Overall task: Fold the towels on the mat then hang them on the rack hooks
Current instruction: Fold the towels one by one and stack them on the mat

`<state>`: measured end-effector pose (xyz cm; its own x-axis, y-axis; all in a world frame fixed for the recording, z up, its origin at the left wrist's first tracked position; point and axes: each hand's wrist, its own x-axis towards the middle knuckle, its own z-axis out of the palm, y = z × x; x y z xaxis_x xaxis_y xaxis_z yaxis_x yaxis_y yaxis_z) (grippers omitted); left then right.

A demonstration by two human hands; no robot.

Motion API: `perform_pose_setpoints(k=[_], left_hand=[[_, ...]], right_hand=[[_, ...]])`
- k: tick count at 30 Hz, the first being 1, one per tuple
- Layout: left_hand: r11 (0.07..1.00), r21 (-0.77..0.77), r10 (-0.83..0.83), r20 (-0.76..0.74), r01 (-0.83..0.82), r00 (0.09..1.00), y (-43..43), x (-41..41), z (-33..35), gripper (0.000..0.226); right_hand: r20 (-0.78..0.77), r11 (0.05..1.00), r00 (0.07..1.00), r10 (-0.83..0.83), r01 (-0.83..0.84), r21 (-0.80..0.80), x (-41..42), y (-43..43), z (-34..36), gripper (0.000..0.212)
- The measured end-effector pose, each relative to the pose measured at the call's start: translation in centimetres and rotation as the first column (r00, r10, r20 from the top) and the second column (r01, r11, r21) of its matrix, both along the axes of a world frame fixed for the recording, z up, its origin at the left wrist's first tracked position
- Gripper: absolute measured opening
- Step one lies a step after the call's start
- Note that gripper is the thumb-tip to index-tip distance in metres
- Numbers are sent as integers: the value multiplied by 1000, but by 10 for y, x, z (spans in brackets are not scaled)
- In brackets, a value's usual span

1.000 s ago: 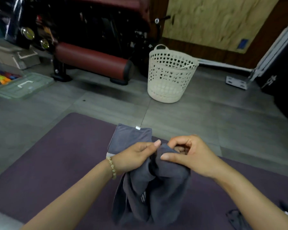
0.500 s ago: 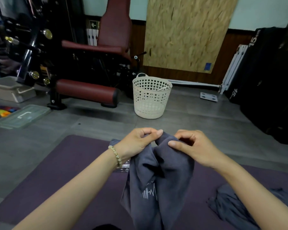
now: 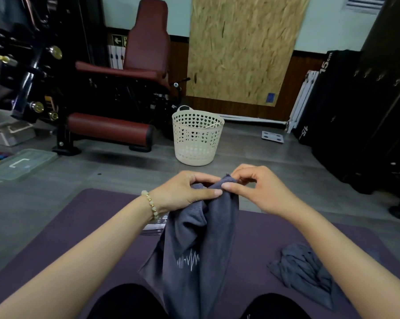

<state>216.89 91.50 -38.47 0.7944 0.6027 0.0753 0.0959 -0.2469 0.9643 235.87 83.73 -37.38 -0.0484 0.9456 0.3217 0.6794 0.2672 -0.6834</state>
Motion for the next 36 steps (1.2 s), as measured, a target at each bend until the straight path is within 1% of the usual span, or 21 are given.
perform_pose_setpoints(k=[4, 7, 9, 11, 12, 14, 15, 16, 17, 18, 19, 21, 22, 25, 26, 27, 30, 32, 34, 36], left_hand=[[998, 58, 8, 29, -10, 1000, -5, -4, 6, 26], [996, 88, 11, 30, -13, 999, -6, -6, 11, 27], [995, 100, 14, 27, -16, 1000, -6, -8, 16, 26], [993, 114, 12, 26, -15, 1000, -4, -9, 18, 26], [992, 123, 16, 22, -18, 1000, -3, -10, 19, 25], [987, 154, 48, 21, -51, 999, 0, -9, 19, 22], [979, 174, 103, 38, -108, 994, 4, -8, 17, 19], [959, 190, 202, 66, -211, 977, 9, -7, 15, 17], [920, 199, 326, 98, -339, 940, 16, -7, 12, 17], [867, 204, 437, 125, -454, 891, 25, -9, 10, 21], [816, 223, 515, 141, -534, 846, 33, -13, 8, 29], [743, 259, 592, 173, -616, 787, 45, -26, 3, 44], [713, 251, 622, 202, -654, 756, 51, -34, 1, 48], [605, 137, 748, 240, -784, 619, 67, -59, -5, 49], [581, 103, 775, 232, -807, 588, 72, -65, -8, 49], [572, 99, 785, 224, -815, 578, 76, -69, -10, 49], [594, 194, 747, 224, -780, 625, 84, -65, -12, 46], [628, 312, 691, 196, -712, 696, 87, -60, -14, 41], [689, 442, 587, 124, -574, 800, 90, -60, -17, 32], [740, 545, 467, 5, -394, 884, 94, -60, -19, 22]], right_hand=[[-120, 999, 992, -35, 36, 11, -10, -4, 0, 16], [-174, 997, 982, -69, 74, 23, -15, -4, -1, 13], [-257, 994, 962, -88, 100, 36, -17, -2, -2, 18], [-342, 994, 935, -98, 109, 12, -18, -1, -2, 25], [-344, 996, 934, -92, 94, -12, -20, 0, -2, 21], [-292, 997, 954, -71, 68, -20, -23, 2, -2, 6], [-274, 996, 959, -78, 85, 12, -23, 4, -3, 8], [-274, 989, 955, -114, 134, 56, -20, 6, -5, 10], [-296, 974, 941, -167, 204, 99, -16, 7, -8, 9], [-329, 953, 917, -224, 276, 122, -9, 7, -11, 8], [-360, 932, 892, -275, 339, 127, -1, 7, -14, 9], [-408, 901, 842, -354, 424, 95, 21, 5, -22, 9], [-435, 887, 815, -382, 455, 75, 34, 2, -27, 8], [-570, 820, 680, -461, 572, 19, 76, -13, -42, 9], [-606, 794, 637, -477, 607, 13, 89, -19, -46, 10], [-624, 774, 609, -490, 633, 9, 99, -23, -49, 11], [-637, 750, 578, -509, 662, 1, 112, -28, -51, 12], [-633, 733, 566, -528, 680, -3, 118, -27, -49, 15], [-581, 714, 592, -559, 699, 25, 126, -29, -47, 16], [-501, 703, 628, -596, 710, 53, 131, -33, -43, 18]])
